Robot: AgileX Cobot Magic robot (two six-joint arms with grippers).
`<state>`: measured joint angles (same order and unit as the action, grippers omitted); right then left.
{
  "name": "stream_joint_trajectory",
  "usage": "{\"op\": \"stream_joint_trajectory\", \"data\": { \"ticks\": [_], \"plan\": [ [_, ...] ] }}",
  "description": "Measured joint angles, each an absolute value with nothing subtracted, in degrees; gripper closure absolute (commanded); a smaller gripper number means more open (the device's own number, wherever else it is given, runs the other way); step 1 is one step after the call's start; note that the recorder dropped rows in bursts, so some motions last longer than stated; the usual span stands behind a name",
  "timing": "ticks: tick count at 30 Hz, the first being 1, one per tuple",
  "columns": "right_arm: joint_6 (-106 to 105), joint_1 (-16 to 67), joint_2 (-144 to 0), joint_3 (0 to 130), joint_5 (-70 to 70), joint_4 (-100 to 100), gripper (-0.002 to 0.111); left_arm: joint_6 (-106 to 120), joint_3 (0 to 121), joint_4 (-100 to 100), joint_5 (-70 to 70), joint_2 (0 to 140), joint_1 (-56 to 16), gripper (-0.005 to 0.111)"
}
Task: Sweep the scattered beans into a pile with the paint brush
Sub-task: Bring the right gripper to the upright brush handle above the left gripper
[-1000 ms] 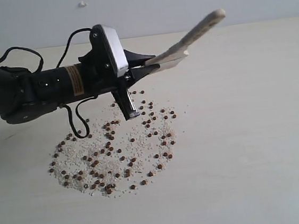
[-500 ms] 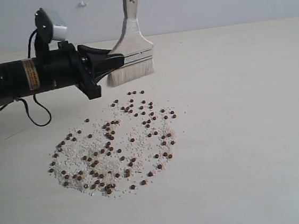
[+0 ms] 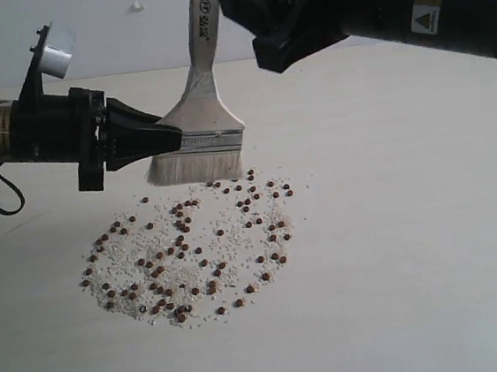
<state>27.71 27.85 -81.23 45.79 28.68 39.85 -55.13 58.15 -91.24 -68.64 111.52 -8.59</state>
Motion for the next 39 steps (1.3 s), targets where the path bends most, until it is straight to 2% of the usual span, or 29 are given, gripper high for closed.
{"op": "stream_joint_trajectory", "data": {
  "ticks": [9,17,24,31,39],
  "plan": [
    [33.1,26.2,-86.4,45.8,33.8,49.1,0.054,-55.4,58.4,-93.0,-69.0,111.5,-8.6,0.107],
    [41.0,21.1,-86.7,45.7,41.6,59.6,0.054,-55.4,58.5,-93.0,-69.0,111.5,-8.6,0.107],
    [44.2,20.5,-87.1,44.0,47.8,66.3,0.054,-55.4,58.5,-93.2,-69.0,111.5,-8.6,0.107],
    [41.1,19.2,-90.6,42.4,50.6,67.3,0.054,-55.4,58.5,-93.4,-69.0,111.5,-8.6,0.107],
    [38.3,12.9,-97.0,42.3,62.9,64.5,0.054,-55.4,58.5,-93.4,-69.0,111.5,-8.6,0.107]
  ]
}}
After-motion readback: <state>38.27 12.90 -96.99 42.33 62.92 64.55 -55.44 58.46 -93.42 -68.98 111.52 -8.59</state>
